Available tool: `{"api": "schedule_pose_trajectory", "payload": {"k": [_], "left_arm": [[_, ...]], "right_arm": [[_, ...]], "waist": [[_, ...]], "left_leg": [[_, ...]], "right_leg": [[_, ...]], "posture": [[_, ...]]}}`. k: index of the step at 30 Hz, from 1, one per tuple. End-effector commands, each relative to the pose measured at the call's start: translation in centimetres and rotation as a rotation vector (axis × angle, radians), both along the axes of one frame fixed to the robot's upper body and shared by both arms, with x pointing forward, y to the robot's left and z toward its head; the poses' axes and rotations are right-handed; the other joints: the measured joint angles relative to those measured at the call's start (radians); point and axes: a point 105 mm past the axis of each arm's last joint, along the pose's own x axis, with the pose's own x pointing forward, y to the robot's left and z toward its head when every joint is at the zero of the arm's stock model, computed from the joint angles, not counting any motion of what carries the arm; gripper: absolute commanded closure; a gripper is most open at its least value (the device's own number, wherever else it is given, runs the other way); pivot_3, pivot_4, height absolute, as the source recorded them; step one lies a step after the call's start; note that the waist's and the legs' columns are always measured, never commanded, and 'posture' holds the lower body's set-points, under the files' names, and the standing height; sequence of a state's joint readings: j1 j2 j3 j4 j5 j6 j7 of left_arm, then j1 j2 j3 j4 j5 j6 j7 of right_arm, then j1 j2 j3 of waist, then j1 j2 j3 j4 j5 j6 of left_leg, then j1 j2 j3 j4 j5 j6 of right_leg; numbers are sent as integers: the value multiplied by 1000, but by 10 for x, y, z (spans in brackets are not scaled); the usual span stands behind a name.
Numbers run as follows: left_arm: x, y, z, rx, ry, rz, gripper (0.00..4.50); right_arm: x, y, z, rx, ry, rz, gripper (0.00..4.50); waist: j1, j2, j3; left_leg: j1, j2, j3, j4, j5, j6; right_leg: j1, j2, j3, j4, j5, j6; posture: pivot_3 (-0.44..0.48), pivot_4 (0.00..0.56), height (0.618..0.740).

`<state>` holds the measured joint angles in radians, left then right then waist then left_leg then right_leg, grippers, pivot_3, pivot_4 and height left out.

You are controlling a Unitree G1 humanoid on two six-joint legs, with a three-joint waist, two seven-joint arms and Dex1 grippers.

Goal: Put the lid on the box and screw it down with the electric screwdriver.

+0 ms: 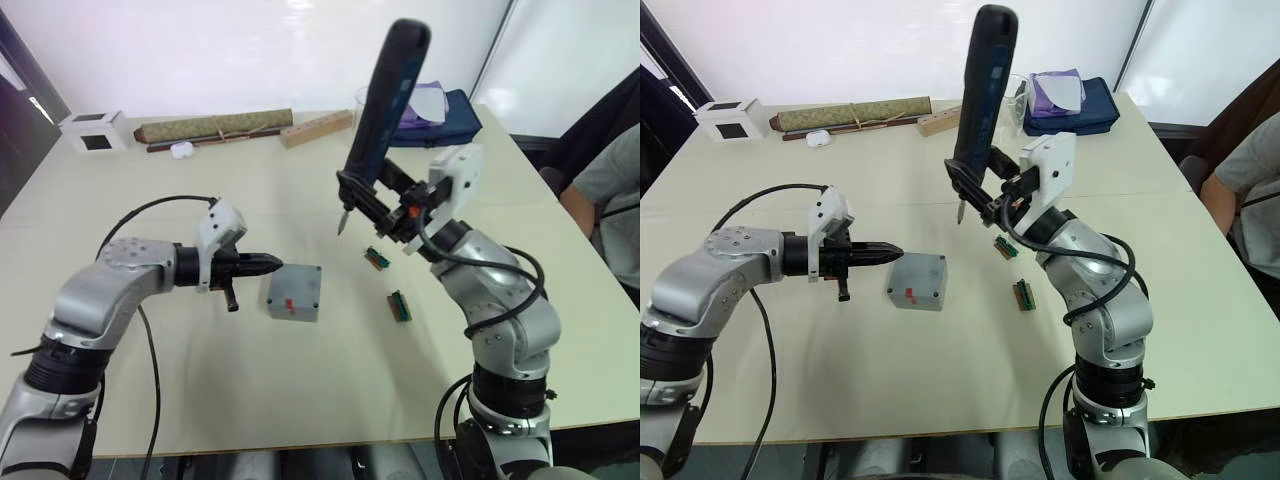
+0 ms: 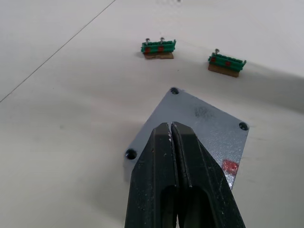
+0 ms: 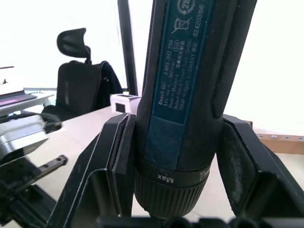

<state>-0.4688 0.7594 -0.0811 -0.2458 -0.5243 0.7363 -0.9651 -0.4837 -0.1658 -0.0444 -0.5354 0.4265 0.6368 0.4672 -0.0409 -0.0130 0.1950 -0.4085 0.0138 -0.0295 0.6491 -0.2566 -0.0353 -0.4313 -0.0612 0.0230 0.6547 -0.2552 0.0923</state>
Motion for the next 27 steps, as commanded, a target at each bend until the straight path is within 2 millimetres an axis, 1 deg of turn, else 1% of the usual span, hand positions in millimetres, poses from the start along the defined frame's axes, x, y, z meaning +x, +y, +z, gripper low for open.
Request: {"api": "schedule_pose_trajectory", "payload": {"k": [1, 4, 6, 10, 17, 23, 27], "left_arm": [[-7, -7, -19, 90, -9, -34, 4500], [-4, -6, -36, 167, -13, -28, 4500], [-1, -5, -41, 181, -12, -15, 4500], [-2, -10, -36, 131, -3, -22, 4500], [-5, -8, -36, 125, 5, -27, 4500], [-4, -6, -35, 124, 3, -23, 4500], [-4, -5, -36, 125, 3, -24, 4500]], "right_arm": [[-22, 19, 8, -15, -95, 95, 2392], [-21, 26, -2, -38, -83, 110, 2392], [-19, 27, -10, -54, -79, 104, 2392], [-15, 27, -16, -59, -79, 86, 2392], [-9, 30, -25, -90, -84, 66, 2392], [0, 32, -39, -104, -62, 50, 2392], [2, 32, -50, -148, -70, 46, 2392]], "waist": [[-4, 0, 0], [0, 0, -1], [2, 0, -1], [7, -1, -2], [5, -1, -2], [4, -1, -2], [3, -1, -2]], "left_leg": [[0, 0, 0, 0, 0, 0], [1, 1, 0, 0, 0, 0], [3, 1, 0, 0, 0, 0], [5, 1, 0, 1, 0, 0], [6, 1, 0, 1, 0, 0], [6, 1, 0, 1, 0, 0], [6, 1, 0, 1, 0, 0]], "right_leg": [[0, 0, 0, 0, 0, 0], [0, 1, 0, 0, 0, 0], [3, 1, 0, 0, 0, 0], [6, 1, 0, 0, 0, 0], [6, 1, 0, 0, 0, 0], [6, 1, 0, 0, 0, 0], [6, 1, 0, 0, 0, 0]], "posture": [[0, 150, 740], [0, 150, 740], [0, 150, 740], [0, 150, 740], [0, 150, 740], [0, 150, 740], [0, 150, 740]]}}
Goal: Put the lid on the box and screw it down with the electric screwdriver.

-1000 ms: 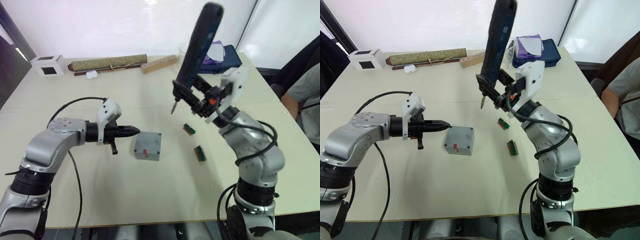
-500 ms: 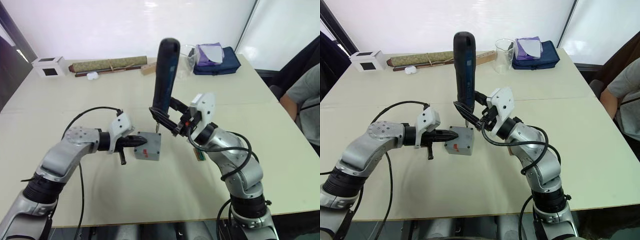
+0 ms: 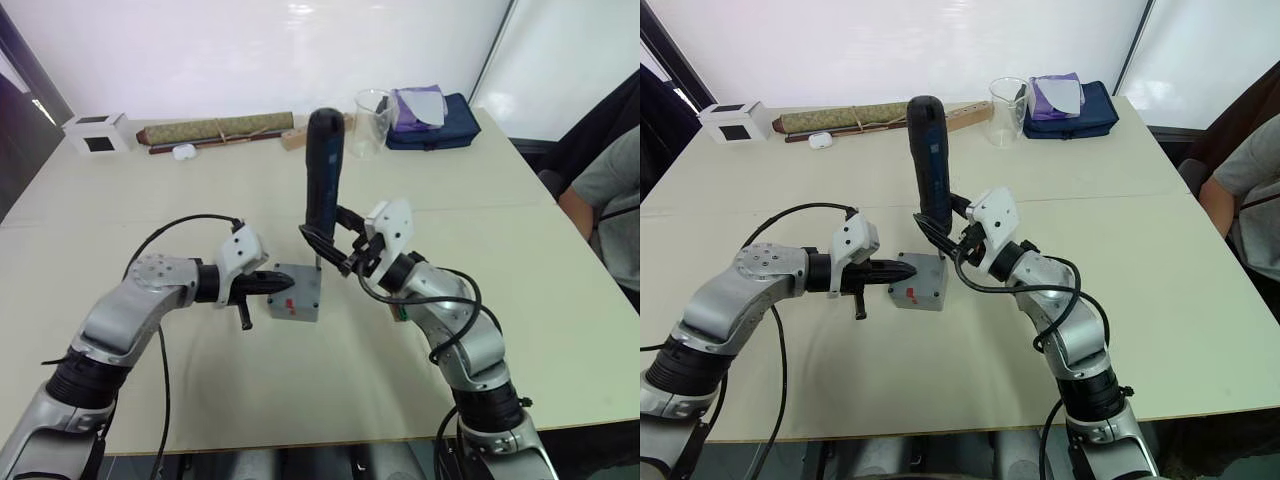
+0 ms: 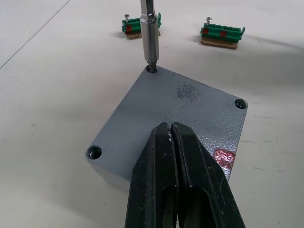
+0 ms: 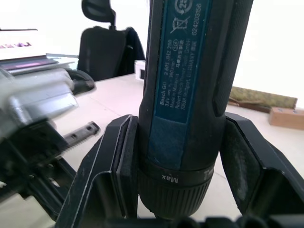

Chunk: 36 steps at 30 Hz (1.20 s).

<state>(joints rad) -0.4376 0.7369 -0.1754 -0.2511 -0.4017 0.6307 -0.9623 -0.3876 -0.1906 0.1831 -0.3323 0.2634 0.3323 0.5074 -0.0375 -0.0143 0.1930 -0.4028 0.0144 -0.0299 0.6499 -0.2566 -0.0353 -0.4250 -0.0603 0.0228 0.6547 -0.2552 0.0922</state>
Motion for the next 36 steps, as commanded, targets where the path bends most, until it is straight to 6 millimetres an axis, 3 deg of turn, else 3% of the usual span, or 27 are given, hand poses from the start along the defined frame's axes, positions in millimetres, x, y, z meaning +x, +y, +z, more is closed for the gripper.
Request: {"api": "schedule_pose_trajectory", "payload": {"k": [1, 6, 11, 13, 15, 19, 36], "left_arm": [[-1, 6, -14, 32, 53, 22, 4500], [-1, 6, -14, 31, 54, 22, 4500], [-8, 6, -20, 51, 71, 10, 4500], [-10, 7, -24, 56, 81, 13, 4500], [-11, 7, -25, 58, 85, 12, 4500], [-11, 5, -25, 55, 87, 10, 4500], [-8, 7, -27, 33, 111, 41, 4500]], "right_arm": [[-5, 1, 6, -2, -62, 12, 2392], [-4, 0, 0, -23, -60, 8, 2392], [-1, -4, -26, -54, 70, -1, 2392], [2, -10, -45, -84, 169, -23, 2392], [3, -11, -51, -110, 188, -32, 2392], [7, -13, -60, -147, 208, -58, 2392], [11, -13, -80, -234, 259, -89, 2392]], "waist": [[0, 0, 0], [-1, 0, 0], [-1, 0, -2], [-1, 0, -4], [-1, -1, -9], [-1, -3, -13], [0, -4, -29]], "left_leg": [[0, 0, 0, 0, 0, 0], [0, 0, 0, 0, 0, 0], [4, 0, 0, -1, 0, 0], [9, 0, 0, -2, 0, 0], [18, 0, 0, -4, -1, 1], [30, 1, 0, -6, -1, 2], [30, 1, 0, -6, -2, 2]], "right_leg": [[0, 0, 0, 0, 0, 0], [0, 0, 0, 0, 0, 0], [4, 0, 0, 0, 0, 0], [9, 0, 0, -1, 0, 0], [19, 0, 0, -5, -1, -1], [30, 0, 0, -7, -5, -5], [30, 0, 0, -7, -8, -6]], "posture": [[0, 150, 740], [0, 150, 740], [0, 150, 740], [0, 150, 740], [0, 150, 740], [0, 150, 740], [0, 150, 740]]}}
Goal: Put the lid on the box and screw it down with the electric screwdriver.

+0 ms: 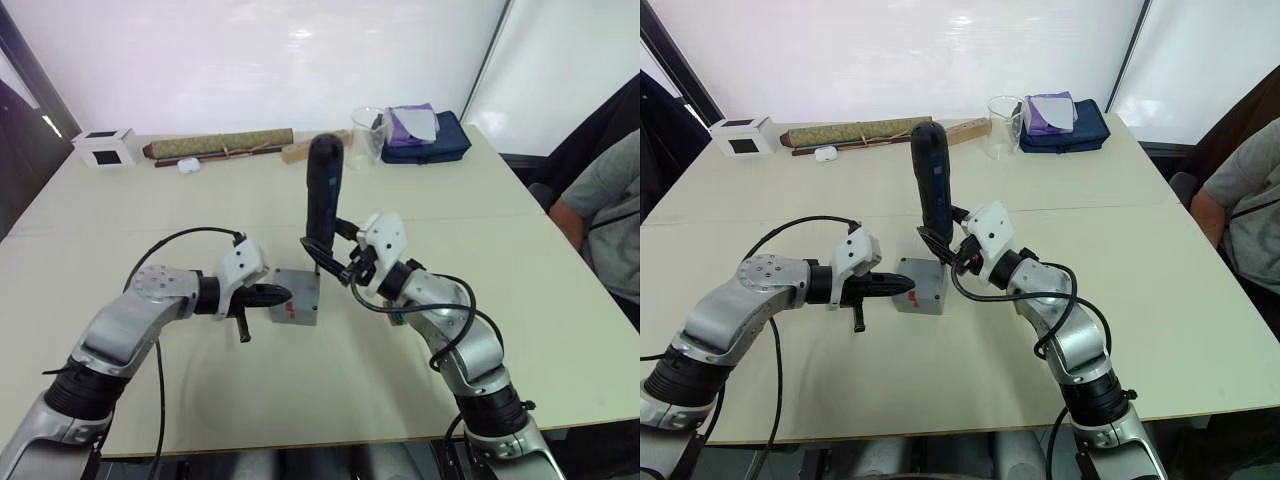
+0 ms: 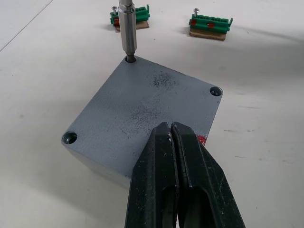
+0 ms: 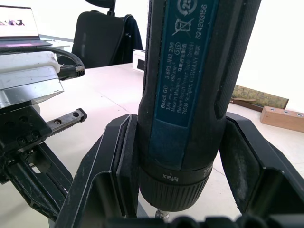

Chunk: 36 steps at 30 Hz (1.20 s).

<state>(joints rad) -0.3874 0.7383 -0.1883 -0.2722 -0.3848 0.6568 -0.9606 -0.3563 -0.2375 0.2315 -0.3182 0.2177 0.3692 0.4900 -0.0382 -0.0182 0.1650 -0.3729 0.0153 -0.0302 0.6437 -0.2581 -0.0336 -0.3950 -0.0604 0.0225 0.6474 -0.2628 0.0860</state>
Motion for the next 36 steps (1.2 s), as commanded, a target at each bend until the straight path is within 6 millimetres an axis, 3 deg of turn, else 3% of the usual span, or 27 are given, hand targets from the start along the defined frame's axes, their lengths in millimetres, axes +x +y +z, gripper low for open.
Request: {"api": "schedule_pose_trajectory", "payload": {"k": [1, 15, 29, 32, 34, 36], "left_arm": [[-1, 6, -11, 12, 54, 29, 4500], [1, 6, -12, 15, 50, 29, 4500], [2, 6, -15, 5, 56, 31, 4500], [2, 4, -14, -15, 57, 27, 4500], [2, 2, -9, -53, 49, 32, 4500], [0, 3, -4, -90, 59, 32, 4500]], "right_arm": [[9, -11, -54, -128, 192, -65, 2392], [10, -10, -54, -128, 192, -57, 2392], [10, -11, -40, -127, 159, -37, 2392], [9, -9, -18, -123, 89, -16, 2392], [6, -7, 14, -59, 41, 23, 2392], [-4, -7, 63, 29, -54, 85, 2392]], "waist": [[1, 0, -1], [1, -1, -3], [4, -1, -3], [6, -1, -3], [10, 0, -3], [18, 0, -1]], "left_leg": [[0, 0, 0, 0, 0, 0], [0, 0, 0, -1, 0, 0], [0, 1, -2, -5, 0, 0], [0, 1, -2, -7, 0, 0], [0, 1, -2, -9, 0, 0], [-1, 1, -2, -10, 0, 0]], "right_leg": [[0, 0, 0, 0, 0, 0], [0, -1, 0, -1, -2, -1], [0, -2, 0, -4, -3, 0], [-1, -2, 0, -6, -2, 0], [-1, -2, -1, -8, -2, -1], [-3, -2, 0, -8, -1, -2]], "posture": [[0, 150, 740], [0, 150, 740], [0, 150, 740], [0, 150, 740], [0, 150, 740], [0, 150, 740]]}}
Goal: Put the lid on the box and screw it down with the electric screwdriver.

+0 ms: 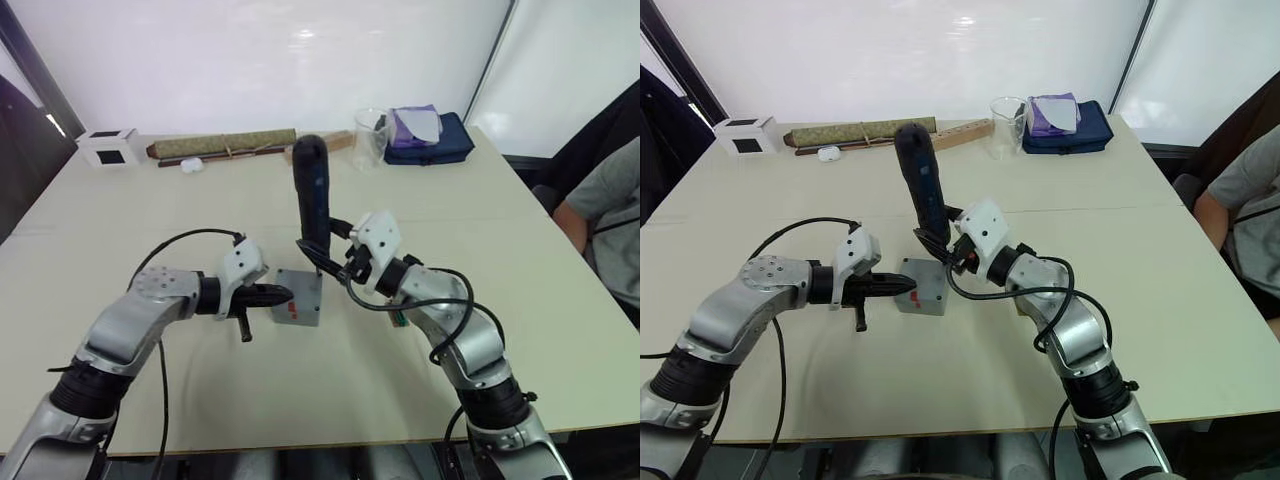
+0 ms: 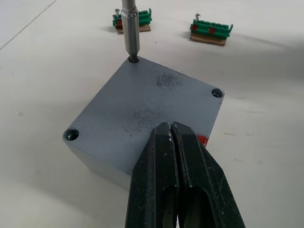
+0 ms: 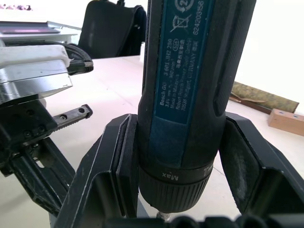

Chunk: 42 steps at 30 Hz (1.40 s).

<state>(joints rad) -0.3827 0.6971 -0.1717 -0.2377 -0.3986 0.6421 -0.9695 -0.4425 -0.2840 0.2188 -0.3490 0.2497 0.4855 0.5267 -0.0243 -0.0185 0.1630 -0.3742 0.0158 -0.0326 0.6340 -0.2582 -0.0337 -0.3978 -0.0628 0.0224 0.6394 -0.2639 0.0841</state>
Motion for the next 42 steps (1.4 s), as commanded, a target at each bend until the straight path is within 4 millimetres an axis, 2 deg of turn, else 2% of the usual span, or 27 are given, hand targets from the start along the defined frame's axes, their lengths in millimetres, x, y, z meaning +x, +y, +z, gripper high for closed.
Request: {"api": "schedule_pose_trajectory", "payload": {"k": [1, 3, 5, 7, 9, 11, 12, 13, 15, 18, 20, 23, 27, 30, 32, 37, 39, 40, 42], "left_arm": [[-2, 7, -1, -39, 44, 28, 4500], [-1, 9, 3, -62, 53, 38, 4500], [2, 14, 10, -94, 54, 54, 4500], [5, 16, 18, -131, 44, 62, 4500], [10, 16, 37, -204, 26, 69, 4500], [11, 17, 49, -241, 17, 69, 4500], [10, 16, 54, -250, 14, 60, 4500], [6, 12, 65, -254, -9, 25, 4500], [-6, 1, 84, -259, -53, -64, 4500], [-22, -13, 94, -232, -63, -177, 4500], [-29, -20, 95, -212, -63, -225, 4500], [-33, -27, 91, -159, -77, -274, 4500], [-33, -31, 82, -103, -85, -295, 4500], [-39, -29, 66, -27, -80, -317, 4500], [-43, -28, 62, -15, -71, -329, 4500], [-44, -28, 63, -26, -74, -323, 4500], [-42, -26, 62, -25, -74, -305, 4500], [-41, -24, 62, -22, -74, -297, 4500], [-38, -18, 62, -17, -75, -272, 4500]], "right_arm": [[-10, -8, 61, 114, -75, 63, 2392], [-15, -12, 87, 153, -101, 87, 2392], [-18, -23, 121, 189, -136, 101, 2392], [-18, -32, 141, 209, -139, 92, 2392], [-10, -53, 156, 213, -81, 38, 2392], [-4, -70, 152, 169, 76, 3, 2392], [0, -81, 146, 148, 154, -32, 2392], [3, -102, 139, 183, 292, -54, 2392], [0, -138, 120, 245, 461, -90, 2392], [5, -187, 56, 82, 716, -387, 2392], [-6, -204, 28, -43, 810, -478, 2392], [-18, -215, 2, -153, 907, -520, 2392], [-19, -225, -11, -178, 962, -560, 2392], [-19, -237, -26, -198, 1035, -623, 2392], [-19, -244, -33, -217, 1057, -652, 2392], [-18, -246, -39, -233, 1074, -639, 2392], [-16, -249, -42, -247, 1068, -651, 1397], [-16, -251, -43, -251, 1067, -653, 1240], [-15, -254, -44, -263, 1055, -663, 472]], "waist": [[5, 0, 7], [8, 1, 8], [8, 3, 10], [8, 3, 14], [9, 3, 15], [11, 2, 17], [12, 2, 17], [12, 1, 17], [15, -3, 20], [27, -2, 21], [26, 1, 23], [8, 8, 28], [-18, 10, 29], [-20, 9, 29], [-18, 9, 29], [-10, 9, 29], [-10, 9, 29], [-9, 9, 29], [-9, 9, 29]], "left_leg": [[0, 0, 0, 0, 0, 0], [-9, 0, 0, -1, 0, 0], [-16, 0, 0, 0, 0, 0], [-19, -1, 0, 0, 0, 0], [-23, -1, 1, 0, 0, 0], [-26, -1, 0, -1, 0, 0], [-28, -1, 0, 0, 1, 0], [-29, -1, -1, 0, 1, 0], [-30, -1, 0, 1, 1, 0], [-34, -3, -1, 3, 0, 0], [-34, -4, 2, 3, 0, 1], [-35, -3, 3, 2, 0, 2], [-34, -2, 4, 2, 0, 2], [-33, 0, 3, 4, 0, 2], [-33, 0, 3, 4, 0, 2], [-36, 0, 3, 9, 0, 2], [-36, 0, 3, 11, 0, 2], [-36, 0, 3, 11, -1, 2], [-36, 0, 3, 12, -1, 2]], "right_leg": [[-1, 0, 0, 0, 0, 0], [-10, 1, 0, 0, 1, -1], [-16, 1, 0, 1, 3, 2], [-21, 1, 0, 4, 4, 3], [-26, 1, 0, 7, 4, 4], [-28, 1, -4, 7, 4, 3], [-29, 1, -4, 7, 4, 3], [-29, 1, -5, 7, 4, 3], [-29, 0, -4, 6, 4, 3], [-29, -2, -6, 3, 4, 3], [-29, -2, -3, 0, 4, 3], [-29, -1, -2, -4, 6, 7], [-30, 3, 0, -3, 6, 7], [-30, 6, 0, -2, 7, 7], [-30, 6, 1, -2, 7, 7], [-30, 6, 1, -2, 7, 7], [-30, 6, 1, -2, 7, 8], [-29, 6, 1, -2, 8, 9], [-29, 6, 1, -2, 8, 9]], "posture": [[0, 150, 740], [0, 150, 740], [0, 150, 740], [0, 150, 740], [0, 150, 740], [0, 150, 740], [0, 150, 740], [0, 150, 740], [0, 150, 740], [0, 150, 740], [0, 150, 740], [0, 150, 740], [0, 150, 740], [0, 150, 740], [0, 150, 740], [0, 150, 740], [0, 150, 740], [0, 150, 740], [0, 150, 740]]}}
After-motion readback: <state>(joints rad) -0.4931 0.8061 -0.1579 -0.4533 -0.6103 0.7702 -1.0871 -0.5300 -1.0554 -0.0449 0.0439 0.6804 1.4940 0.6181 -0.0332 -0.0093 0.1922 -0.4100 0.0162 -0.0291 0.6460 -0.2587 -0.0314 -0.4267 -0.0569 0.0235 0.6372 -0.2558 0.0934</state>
